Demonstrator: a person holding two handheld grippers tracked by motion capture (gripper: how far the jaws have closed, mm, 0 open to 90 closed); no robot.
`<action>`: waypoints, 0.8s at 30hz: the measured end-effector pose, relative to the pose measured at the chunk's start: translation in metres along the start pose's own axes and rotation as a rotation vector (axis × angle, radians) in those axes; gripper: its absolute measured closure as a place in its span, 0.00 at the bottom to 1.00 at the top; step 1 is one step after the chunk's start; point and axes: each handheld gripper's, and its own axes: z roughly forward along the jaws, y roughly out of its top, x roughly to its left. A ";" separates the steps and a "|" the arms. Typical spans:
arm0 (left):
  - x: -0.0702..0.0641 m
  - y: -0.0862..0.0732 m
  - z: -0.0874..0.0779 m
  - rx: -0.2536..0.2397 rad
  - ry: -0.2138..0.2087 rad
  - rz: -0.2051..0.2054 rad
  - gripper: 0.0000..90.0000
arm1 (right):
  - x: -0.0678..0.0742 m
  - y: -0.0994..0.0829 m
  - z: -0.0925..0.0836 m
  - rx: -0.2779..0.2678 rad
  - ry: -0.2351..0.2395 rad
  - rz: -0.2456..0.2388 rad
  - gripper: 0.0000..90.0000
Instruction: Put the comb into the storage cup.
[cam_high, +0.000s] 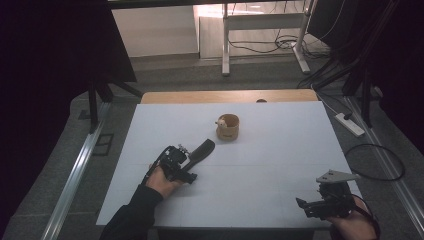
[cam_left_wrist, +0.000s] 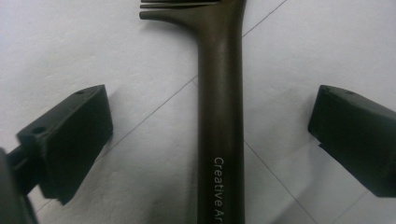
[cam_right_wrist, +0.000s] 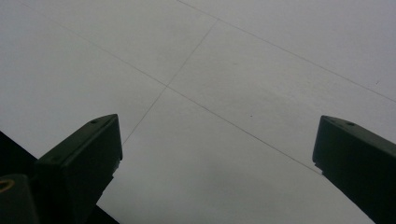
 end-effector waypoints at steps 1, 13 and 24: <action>0.000 0.000 -0.001 0.001 -0.001 0.002 0.03 | 0.000 0.000 0.000 0.001 -0.001 0.000 0.02; -0.005 0.003 -0.011 -0.003 -0.006 0.013 0.42 | 0.000 0.000 0.000 0.003 0.000 -0.002 0.02; -0.001 0.003 -0.013 -0.008 -0.017 -0.020 0.80 | 0.000 0.000 0.000 0.004 0.001 -0.003 0.02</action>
